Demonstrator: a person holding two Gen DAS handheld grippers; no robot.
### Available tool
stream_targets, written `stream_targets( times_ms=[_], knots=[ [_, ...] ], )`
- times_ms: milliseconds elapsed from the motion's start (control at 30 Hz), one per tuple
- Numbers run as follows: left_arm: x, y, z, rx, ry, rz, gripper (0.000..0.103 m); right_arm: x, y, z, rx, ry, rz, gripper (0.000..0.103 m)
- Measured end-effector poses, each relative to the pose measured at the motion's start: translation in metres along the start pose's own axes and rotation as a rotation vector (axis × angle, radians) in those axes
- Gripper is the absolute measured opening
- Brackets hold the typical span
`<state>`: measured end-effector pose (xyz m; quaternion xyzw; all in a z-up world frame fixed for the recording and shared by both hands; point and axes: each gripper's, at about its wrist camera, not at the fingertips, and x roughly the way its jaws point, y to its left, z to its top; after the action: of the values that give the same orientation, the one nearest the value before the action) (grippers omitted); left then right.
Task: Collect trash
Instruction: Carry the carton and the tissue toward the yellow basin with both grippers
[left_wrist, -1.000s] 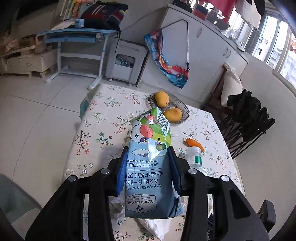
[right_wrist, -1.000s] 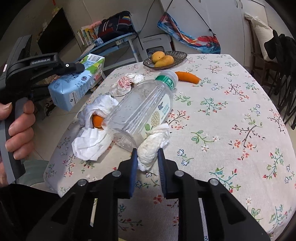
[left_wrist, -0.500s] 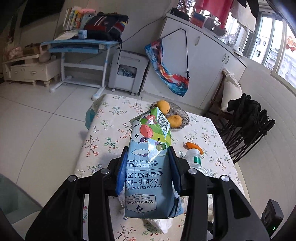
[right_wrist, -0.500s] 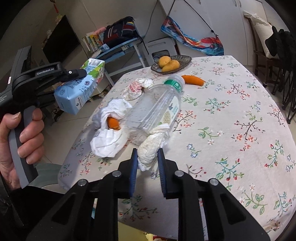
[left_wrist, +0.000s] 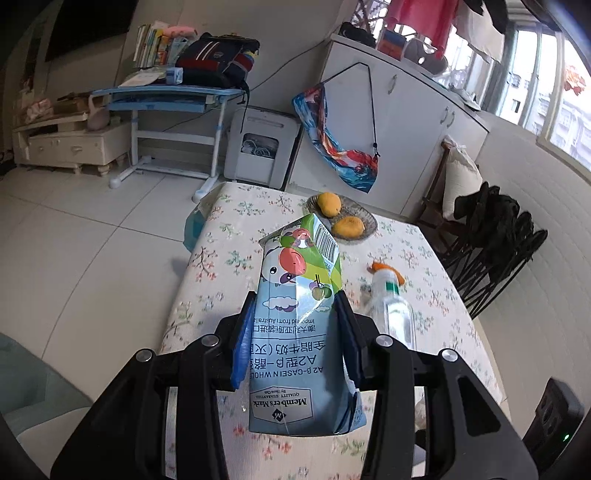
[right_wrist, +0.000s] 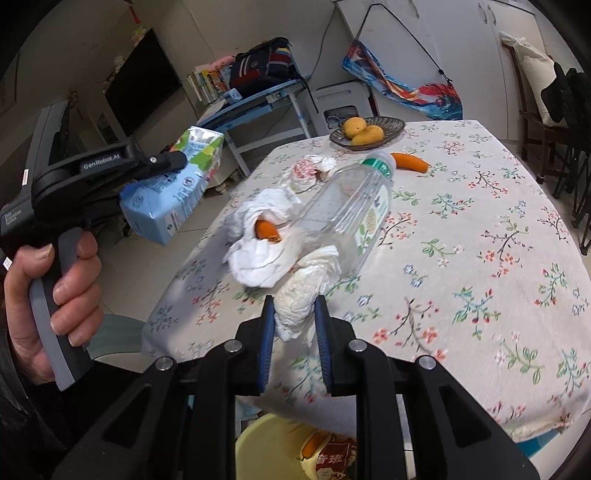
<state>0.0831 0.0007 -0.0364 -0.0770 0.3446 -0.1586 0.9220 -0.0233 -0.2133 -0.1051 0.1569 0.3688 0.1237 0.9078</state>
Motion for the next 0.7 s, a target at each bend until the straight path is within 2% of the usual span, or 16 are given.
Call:
stream_targets(
  times_ms=[267,367,700],
  knots=[
    [-0.024,-0.012,-0.038,0.050,0.010,0.010,0.040,-0.016,0.010,-0.017,-0.013,-0.007,0.012,0.022],
    [-0.032,-0.022,-0.051,0.102,0.000,0.024,0.040,-0.019,0.013,-0.023,-0.016,-0.003,0.014,0.022],
    [-0.047,-0.033,-0.066,0.151,-0.010,0.034,0.040,-0.024,0.017,-0.033,-0.019,-0.002,0.016,0.022]
  ],
)
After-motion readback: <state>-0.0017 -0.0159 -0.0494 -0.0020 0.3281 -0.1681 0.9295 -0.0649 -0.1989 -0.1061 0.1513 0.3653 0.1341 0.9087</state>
